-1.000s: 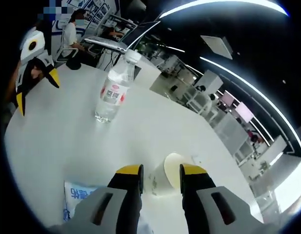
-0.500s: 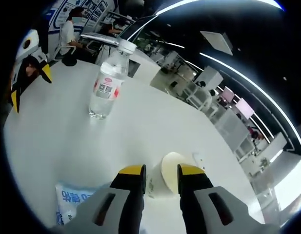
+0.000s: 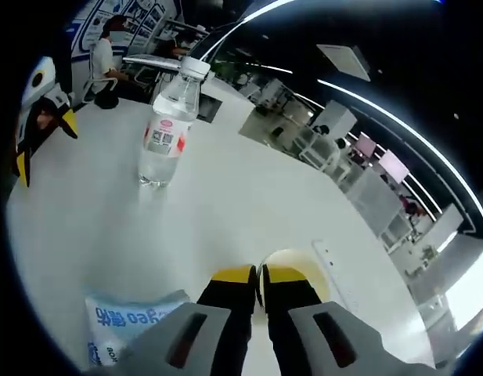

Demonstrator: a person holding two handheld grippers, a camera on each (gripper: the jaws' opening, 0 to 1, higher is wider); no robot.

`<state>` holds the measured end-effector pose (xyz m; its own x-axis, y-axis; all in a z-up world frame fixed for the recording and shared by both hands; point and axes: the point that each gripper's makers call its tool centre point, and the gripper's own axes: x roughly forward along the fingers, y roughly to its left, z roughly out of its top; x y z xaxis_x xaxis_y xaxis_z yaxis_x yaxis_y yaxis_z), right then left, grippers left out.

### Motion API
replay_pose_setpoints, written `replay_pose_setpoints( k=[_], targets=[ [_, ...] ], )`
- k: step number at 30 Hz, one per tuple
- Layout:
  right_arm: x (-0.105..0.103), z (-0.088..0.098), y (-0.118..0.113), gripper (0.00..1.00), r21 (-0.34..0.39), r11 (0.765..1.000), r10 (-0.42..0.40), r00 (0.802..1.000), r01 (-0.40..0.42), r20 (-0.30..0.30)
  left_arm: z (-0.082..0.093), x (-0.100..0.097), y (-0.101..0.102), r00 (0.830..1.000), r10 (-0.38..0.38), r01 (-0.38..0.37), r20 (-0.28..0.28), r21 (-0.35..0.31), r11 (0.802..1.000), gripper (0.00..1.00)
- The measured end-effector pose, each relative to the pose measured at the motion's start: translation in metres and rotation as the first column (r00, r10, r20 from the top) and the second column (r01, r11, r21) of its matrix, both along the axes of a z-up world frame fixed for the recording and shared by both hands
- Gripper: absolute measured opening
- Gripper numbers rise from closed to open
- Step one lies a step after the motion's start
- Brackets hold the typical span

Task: Arrange the tabletop items into an orderly group along one side of the table until the central work area is clear of visible clutter.

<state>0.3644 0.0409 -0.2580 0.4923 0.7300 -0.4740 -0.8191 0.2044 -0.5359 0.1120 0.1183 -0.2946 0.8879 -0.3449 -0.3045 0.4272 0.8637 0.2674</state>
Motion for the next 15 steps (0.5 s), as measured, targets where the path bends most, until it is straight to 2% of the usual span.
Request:
replay_pose_setpoints(
  k=[7, 15],
  targets=[
    [-0.004, 0.006, 0.0, 0.01, 0.006, 1.0, 0.006, 1.0, -0.006, 0.013, -0.001, -0.001, 0.0, 1.0, -0.001, 0.001, -0.002, 0.001, 1.0, 0.63],
    [-0.018, 0.023, 0.006, 0.01, 0.01, 0.999, 0.034, 0.998, -0.035, 0.049, 0.002, -0.002, 0.001, 1.0, 0.004, -0.004, 0.005, -0.002, 1.0, 0.63]
  ],
)
